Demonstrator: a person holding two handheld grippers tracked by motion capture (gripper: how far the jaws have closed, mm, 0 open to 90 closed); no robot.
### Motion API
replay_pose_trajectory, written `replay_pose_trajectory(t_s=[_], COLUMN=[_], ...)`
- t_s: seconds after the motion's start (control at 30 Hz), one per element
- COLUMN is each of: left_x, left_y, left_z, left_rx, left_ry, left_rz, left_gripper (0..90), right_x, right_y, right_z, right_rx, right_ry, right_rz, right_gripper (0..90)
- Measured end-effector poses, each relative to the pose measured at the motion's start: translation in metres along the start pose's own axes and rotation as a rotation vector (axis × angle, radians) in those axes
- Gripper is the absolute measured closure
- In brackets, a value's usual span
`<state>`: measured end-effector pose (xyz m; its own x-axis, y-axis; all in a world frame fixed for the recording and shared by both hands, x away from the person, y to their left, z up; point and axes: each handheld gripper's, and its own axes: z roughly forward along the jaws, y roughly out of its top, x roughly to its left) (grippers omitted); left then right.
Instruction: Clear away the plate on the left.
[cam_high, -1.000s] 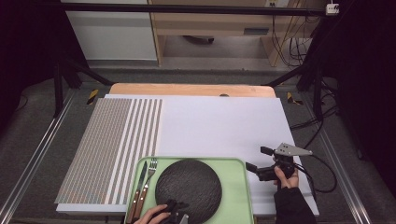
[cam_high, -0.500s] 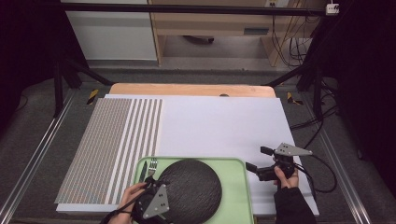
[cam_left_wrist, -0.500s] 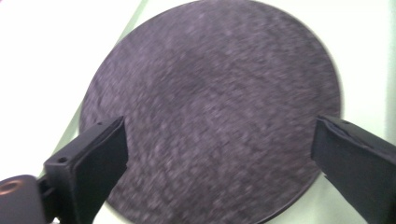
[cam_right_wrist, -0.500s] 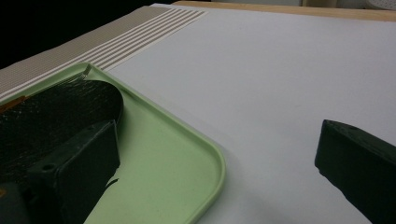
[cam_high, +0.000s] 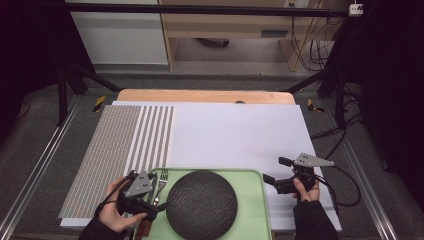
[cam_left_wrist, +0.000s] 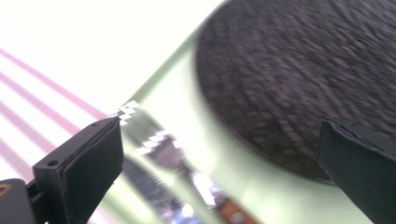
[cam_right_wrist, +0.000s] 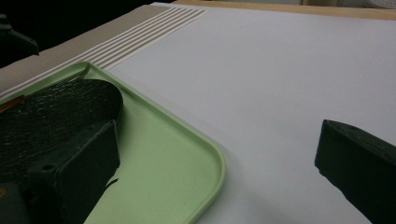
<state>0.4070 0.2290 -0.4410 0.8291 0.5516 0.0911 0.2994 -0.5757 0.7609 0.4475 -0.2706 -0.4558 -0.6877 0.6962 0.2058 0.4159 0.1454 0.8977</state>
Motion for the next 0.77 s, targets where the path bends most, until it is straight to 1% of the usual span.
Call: replay_pose_trajectory(t_s=[0.07, 0.13, 0.2, 0.23, 0.3, 0.33, 0.4, 0.5, 0.57, 0.63, 0.7, 0.77], left_x=[0.011, 0.021, 0.032, 0.037, 0.046, 0.050, 0.057, 0.068, 0.074, 0.078, 0.079, 0.080], left_y=[-0.006, -0.013, -0.021, -0.024, -0.032, -0.036, -0.043, -0.054, -0.061, -0.065, -0.067, -0.067], left_z=[-0.003, -0.007, -0.011, -0.012, -0.015, -0.016, -0.018, -0.021, -0.023, -0.025, -0.026, -0.027], left_rx=[-0.016, -0.050, -0.071, -0.076, -0.075, -0.078, -0.098, -0.103, -0.092, -0.095, -0.113, -0.116], left_ry=[0.019, 0.022, 0.028, 0.035, 0.062, 0.069, 0.094, 0.109, 0.115, 0.122, 0.117, 0.113], left_rz=[-0.046, -0.089, -0.143, -0.164, -0.189, -0.198, -0.211, -0.250, -0.270, -0.284, -0.302, -0.303], left_gripper=[0.4, 0.4, 0.4, 0.4, 0.4, 0.4, 0.5, 0.5, 0.5, 0.5, 0.5, 0.5], right_x=[0.000, 0.000, 0.000, 0.000, 0.000, 0.000, 0.000, 0.000, -0.001, -0.002, -0.002, -0.002], right_y=[0.000, 0.000, 0.000, 0.000, 0.000, 0.000, 0.000, 0.000, -0.001, -0.001, -0.001, -0.001], right_z=[0.000, 0.000, 0.000, 0.000, 0.000, 0.000, 0.000, 0.001, 0.001, 0.001, 0.001, 0.001], right_rx=[0.002, 0.004, 0.004, 0.005, 0.003, 0.003, 0.005, 0.009, 0.010, 0.013, 0.016, 0.019], right_ry=[0.000, 0.001, 0.003, 0.003, 0.003, 0.004, 0.004, 0.005, 0.002, 0.000, 0.000, 0.000], right_rz=[0.003, 0.003, 0.003, 0.004, 0.006, 0.006, 0.005, 0.004, 0.003, 0.006, 0.010, 0.009], right_gripper=[0.6, 0.6, 0.6, 0.6, 0.6, 0.6, 0.6, 0.6, 0.6, 0.6, 0.6, 0.6])
